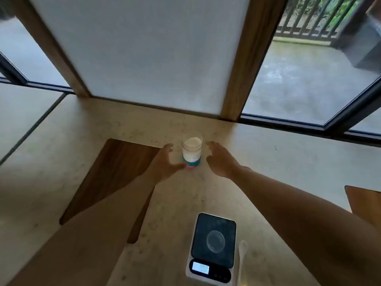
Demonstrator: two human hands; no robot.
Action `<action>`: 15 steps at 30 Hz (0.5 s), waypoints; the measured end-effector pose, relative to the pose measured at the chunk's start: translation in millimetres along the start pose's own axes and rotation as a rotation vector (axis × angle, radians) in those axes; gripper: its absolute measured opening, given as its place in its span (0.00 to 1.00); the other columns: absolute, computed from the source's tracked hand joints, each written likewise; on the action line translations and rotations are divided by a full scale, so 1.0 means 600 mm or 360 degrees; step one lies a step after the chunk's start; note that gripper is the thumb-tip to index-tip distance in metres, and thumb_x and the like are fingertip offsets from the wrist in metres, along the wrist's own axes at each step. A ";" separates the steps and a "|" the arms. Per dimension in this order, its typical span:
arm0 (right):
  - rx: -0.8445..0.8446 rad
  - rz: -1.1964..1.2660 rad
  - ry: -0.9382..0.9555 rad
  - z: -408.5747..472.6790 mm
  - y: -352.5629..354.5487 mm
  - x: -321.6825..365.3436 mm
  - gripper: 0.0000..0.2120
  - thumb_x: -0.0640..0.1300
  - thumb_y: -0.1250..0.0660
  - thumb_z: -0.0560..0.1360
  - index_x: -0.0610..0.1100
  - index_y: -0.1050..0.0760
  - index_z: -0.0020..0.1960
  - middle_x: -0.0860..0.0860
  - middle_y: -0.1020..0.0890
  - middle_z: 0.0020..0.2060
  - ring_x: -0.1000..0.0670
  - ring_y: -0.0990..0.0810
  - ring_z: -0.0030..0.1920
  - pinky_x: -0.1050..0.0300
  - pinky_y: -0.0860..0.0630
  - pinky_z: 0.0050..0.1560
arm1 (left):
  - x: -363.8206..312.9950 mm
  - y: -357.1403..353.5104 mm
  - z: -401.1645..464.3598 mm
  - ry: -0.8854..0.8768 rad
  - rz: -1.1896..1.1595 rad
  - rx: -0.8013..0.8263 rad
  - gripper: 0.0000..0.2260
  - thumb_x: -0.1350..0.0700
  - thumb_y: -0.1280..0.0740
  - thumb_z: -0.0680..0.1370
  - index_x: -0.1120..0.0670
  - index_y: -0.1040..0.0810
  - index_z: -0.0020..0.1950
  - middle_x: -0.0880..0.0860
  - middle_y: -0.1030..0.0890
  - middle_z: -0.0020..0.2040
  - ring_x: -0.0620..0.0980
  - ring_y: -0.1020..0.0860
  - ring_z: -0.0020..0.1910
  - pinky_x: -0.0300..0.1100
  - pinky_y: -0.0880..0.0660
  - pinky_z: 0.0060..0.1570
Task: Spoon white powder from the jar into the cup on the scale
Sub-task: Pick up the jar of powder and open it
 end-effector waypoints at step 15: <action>-0.0111 0.0306 -0.0021 0.088 -0.064 -0.044 0.15 0.37 0.39 0.75 0.43 0.23 0.60 0.44 0.18 0.55 0.43 0.21 0.54 0.45 0.22 0.56 | -0.015 -0.085 0.106 -0.0107 -0.0551 -0.0265 0.41 0.41 0.17 0.57 0.43 0.30 0.66 0.44 0.19 0.56 0.43 0.20 0.55 0.48 0.21 0.54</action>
Point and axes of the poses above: each hand's wrist, its own z-axis towards the middle knuckle, its own y-axis out of the back of the hand, x = y × z, the point moved 4 cm from there along z, towards the middle knuckle
